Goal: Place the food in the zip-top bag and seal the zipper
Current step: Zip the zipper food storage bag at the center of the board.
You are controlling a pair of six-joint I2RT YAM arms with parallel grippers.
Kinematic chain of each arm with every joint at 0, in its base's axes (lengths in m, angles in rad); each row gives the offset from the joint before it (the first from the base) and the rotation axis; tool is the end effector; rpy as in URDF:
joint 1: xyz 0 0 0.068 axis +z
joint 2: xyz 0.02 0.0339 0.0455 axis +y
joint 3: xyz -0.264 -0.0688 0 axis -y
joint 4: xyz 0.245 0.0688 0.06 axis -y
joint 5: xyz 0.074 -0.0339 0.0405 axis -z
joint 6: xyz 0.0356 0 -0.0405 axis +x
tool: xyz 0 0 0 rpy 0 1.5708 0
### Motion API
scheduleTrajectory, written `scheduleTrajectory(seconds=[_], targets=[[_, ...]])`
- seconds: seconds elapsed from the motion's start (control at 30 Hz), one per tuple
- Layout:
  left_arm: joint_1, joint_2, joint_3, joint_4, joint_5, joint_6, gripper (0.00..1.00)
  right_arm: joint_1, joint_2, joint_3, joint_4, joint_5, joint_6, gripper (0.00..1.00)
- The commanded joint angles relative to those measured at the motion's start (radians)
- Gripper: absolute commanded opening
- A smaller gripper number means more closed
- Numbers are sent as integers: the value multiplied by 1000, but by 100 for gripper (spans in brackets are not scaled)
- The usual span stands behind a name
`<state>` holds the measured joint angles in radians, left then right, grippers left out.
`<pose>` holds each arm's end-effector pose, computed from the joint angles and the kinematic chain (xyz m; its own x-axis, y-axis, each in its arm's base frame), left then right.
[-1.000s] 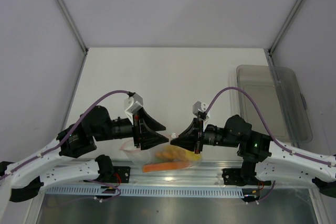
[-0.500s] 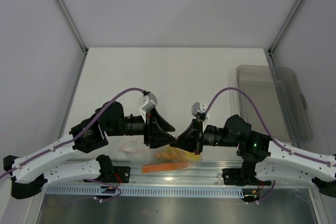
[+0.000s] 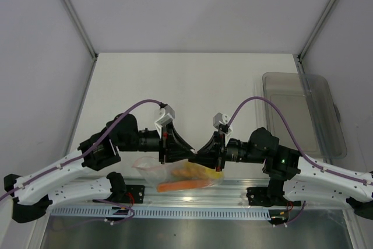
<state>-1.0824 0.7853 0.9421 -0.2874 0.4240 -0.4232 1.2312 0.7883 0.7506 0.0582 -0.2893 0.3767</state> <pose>0.0675 -0.1583 0.3838 -0.4649 0.0772 -0.8820 0.8833 0.1087 -0.4560 0.0534 0.1816 0.3537 -0.3610 0.0365 -0.9318 -0.9312 0.0397 0.3623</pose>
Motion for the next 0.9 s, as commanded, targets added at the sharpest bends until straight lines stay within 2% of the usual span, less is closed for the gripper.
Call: scheduleTrajectory(seconds=[0.0,0.1,0.3,0.87], targets=[[15,-14,-9,40,22,-6,24,4,-9,27,77,10,19,0],[22,-17,-11,40,25,-12,13,4,-15,23,80,24,22,0],[42,-21,-14,40,35,-38,1,1,-17,24,65,84,34,0],[76,-8,-48,56,84,-83,1,-15,-21,-5,121,183,88,0]])
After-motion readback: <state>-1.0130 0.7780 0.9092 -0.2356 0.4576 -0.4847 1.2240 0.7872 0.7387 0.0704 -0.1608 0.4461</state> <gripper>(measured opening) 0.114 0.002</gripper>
